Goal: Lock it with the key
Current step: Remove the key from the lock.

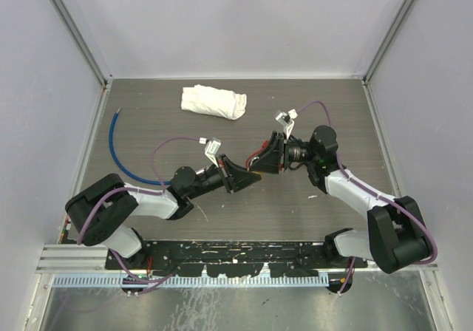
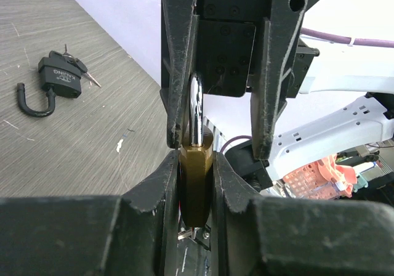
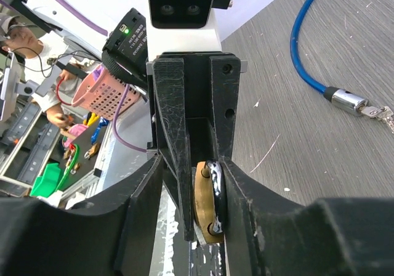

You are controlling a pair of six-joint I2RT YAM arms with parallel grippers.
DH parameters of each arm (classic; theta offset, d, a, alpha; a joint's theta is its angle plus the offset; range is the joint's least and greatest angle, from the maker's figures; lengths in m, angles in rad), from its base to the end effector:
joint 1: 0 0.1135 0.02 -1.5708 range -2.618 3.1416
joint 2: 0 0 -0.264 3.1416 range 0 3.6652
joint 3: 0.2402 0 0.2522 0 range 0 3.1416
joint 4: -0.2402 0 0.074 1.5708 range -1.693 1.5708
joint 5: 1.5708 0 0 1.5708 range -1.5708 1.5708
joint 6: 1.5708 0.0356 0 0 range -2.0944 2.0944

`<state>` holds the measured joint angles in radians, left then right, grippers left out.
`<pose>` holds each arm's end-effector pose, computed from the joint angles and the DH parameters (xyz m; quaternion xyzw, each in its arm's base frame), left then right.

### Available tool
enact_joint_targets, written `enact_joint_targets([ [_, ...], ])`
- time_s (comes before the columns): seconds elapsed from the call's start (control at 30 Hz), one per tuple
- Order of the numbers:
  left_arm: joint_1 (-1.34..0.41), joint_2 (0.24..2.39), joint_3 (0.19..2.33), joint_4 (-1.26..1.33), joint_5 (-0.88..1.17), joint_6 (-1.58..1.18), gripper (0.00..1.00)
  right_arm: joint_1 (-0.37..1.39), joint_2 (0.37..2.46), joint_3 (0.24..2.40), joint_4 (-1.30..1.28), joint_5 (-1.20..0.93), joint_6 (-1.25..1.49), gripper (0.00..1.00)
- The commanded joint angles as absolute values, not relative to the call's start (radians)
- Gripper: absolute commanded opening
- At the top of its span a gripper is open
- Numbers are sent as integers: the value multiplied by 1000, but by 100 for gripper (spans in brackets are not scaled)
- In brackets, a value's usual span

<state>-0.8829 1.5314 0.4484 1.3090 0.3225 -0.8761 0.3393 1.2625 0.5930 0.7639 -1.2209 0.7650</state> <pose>0.1706 -0.2254 0.2132 0.1277 0.6144 -0.6587 0.4152 0.2294 0.1164 0.2682 -0.2980 0.6285 0.6463 0.3137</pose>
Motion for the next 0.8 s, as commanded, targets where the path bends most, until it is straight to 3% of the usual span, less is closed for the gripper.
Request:
enact_joint_targets([
  [0.0,-886,1515,481,1431,322,-871,0,341,1255,628,827,-1231,782,41],
  [0.1,-887,1518,474,1431,317,-869,0,341,1249,623,828,-1227,780,23],
  [0.37,-886,1524,469,1431,320,-873,4,340,1255,618,830,-1225,784,1],
  [0.43,-886,1526,463,1431,321,-880,13,341,1253,618,830,-1227,783,1],
  [0.6,-886,1522,438,1431,335,-892,45,331,1247,620,831,-1233,782,1],
  [0.77,-885,1511,386,1424,331,-867,63,326,1246,621,833,-1239,785,1],
])
